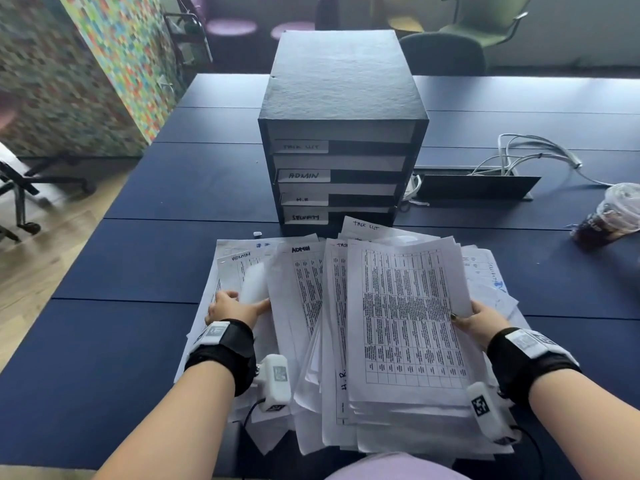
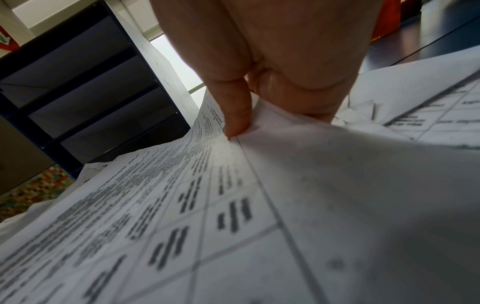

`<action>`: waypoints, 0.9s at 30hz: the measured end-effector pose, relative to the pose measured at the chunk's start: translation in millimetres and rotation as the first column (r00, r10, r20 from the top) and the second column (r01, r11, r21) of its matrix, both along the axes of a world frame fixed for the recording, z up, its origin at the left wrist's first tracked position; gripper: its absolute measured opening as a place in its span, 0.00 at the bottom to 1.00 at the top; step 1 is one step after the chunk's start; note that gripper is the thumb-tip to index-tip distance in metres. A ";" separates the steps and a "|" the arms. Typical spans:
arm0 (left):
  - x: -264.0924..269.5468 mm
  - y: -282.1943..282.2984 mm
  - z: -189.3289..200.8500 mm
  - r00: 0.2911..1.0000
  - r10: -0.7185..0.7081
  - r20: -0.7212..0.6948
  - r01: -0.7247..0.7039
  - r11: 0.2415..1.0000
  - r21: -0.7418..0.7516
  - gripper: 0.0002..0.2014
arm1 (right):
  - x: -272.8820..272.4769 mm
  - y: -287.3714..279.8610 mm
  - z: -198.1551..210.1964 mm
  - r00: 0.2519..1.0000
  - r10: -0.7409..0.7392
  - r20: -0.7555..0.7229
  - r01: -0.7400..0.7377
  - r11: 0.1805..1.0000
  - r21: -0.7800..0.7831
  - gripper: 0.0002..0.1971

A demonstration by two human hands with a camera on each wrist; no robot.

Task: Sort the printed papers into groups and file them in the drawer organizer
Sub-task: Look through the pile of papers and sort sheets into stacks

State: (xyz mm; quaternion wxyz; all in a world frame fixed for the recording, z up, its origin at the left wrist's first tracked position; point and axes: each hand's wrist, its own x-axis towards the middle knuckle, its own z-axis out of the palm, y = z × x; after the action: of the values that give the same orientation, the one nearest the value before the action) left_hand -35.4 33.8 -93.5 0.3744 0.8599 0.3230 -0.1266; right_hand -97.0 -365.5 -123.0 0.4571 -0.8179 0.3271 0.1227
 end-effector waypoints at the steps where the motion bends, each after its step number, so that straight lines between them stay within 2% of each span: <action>1: 0.1 0.2 2.3 1.000 -0.012 0.028 0.014 0.998 -0.055 0.36 | 0.5 -1.0 -0.7 1.000 0.007 -0.004 -0.007 1.000 -0.006 0.19; 3: 1.6 1.7 7.3 0.996 -0.027 0.085 0.038 0.991 -0.132 0.21 | 2.1 -3.4 -4.0 1.000 0.018 -0.011 -0.018 1.000 -0.008 0.20; 6: 9.4 8.9 9.1 0.988 -0.036 0.148 0.056 0.990 -0.131 0.10 | 3.0 -5.1 -8.3 1.000 0.023 -0.016 -0.023 1.000 -0.002 0.20; 12: 15.5 -0.7 21.7 0.954 -0.088 0.285 0.098 0.995 -0.020 0.04 | 3.0 -5.4 -11.2 1.000 0.011 -0.004 -0.011 1.000 -0.011 0.20; 15: 19.3 0.2 27.5 0.920 -0.019 0.392 0.012 1.000 0.020 0.07 | 2.4 -4.9 -9.9 1.000 0.020 -0.005 -0.021 0.999 -0.025 0.20; 18: 21.6 -4.2 48.8 0.870 -0.026 0.492 0.031 1.000 -0.002 0.08 | 2.9 -7.4 -13.2 0.999 0.035 -0.014 -0.036 0.999 -0.037 0.21; 23: 20.1 -15.2 106.3 0.690 -0.107 0.716 0.079 0.994 0.072 0.06 | 1.8 -5.4 -8.1 0.999 0.042 -0.027 -0.043 0.998 -0.039 0.20; 27: 15.1 -29.9 156.0 0.446 -0.080 0.892 0.095 0.995 0.041 0.05 | 1.7 -4.3 -5.3 0.998 0.055 -0.036 -0.056 0.997 -0.044 0.19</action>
State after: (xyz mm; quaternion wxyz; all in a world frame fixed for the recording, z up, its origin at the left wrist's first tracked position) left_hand -20.3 3.9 62.5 0.4875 0.8113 0.0333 0.3211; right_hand -95.3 -369.8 -128.3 0.4292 -0.8346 0.3148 0.1420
